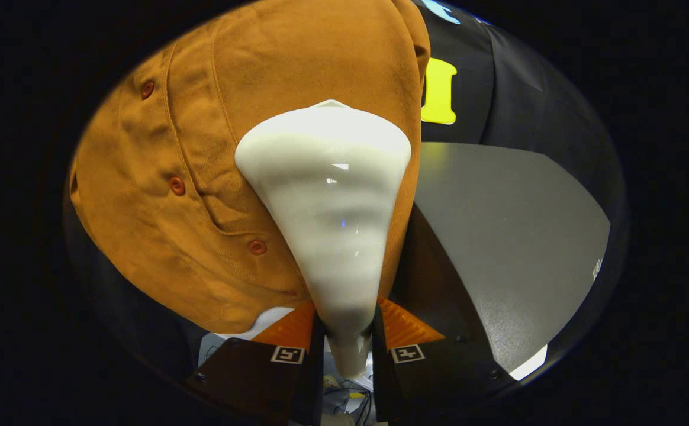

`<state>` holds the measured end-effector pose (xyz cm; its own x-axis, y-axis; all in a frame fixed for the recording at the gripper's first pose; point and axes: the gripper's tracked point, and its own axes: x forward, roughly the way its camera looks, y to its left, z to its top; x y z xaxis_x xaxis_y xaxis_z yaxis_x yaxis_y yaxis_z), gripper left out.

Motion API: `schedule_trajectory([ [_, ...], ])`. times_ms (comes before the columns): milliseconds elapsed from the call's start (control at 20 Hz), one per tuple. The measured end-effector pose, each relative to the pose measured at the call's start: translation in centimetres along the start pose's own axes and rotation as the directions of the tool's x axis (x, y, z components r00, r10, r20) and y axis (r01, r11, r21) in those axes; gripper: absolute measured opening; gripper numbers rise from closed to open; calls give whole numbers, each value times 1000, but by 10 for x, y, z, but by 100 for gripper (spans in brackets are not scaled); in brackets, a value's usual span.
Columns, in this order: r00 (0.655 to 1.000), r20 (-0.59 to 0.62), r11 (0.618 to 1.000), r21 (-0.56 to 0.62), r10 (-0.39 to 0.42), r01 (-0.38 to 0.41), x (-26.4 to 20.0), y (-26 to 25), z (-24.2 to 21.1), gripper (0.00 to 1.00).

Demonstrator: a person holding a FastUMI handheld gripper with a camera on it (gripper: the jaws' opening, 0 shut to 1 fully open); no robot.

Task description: Iron the clothes twice with a garment steamer, once on the left side and once on the right side.

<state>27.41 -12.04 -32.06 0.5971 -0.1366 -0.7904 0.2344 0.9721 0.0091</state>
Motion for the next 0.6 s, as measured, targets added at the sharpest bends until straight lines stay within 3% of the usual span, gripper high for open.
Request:
schedule_trajectory([
  [300, 999, -19, 999, 21, 30, -30, -5, 0, -14, 38],
  [600, 989, 136, 998, 5, 61, -63, -53, 3, 32, 38],
])
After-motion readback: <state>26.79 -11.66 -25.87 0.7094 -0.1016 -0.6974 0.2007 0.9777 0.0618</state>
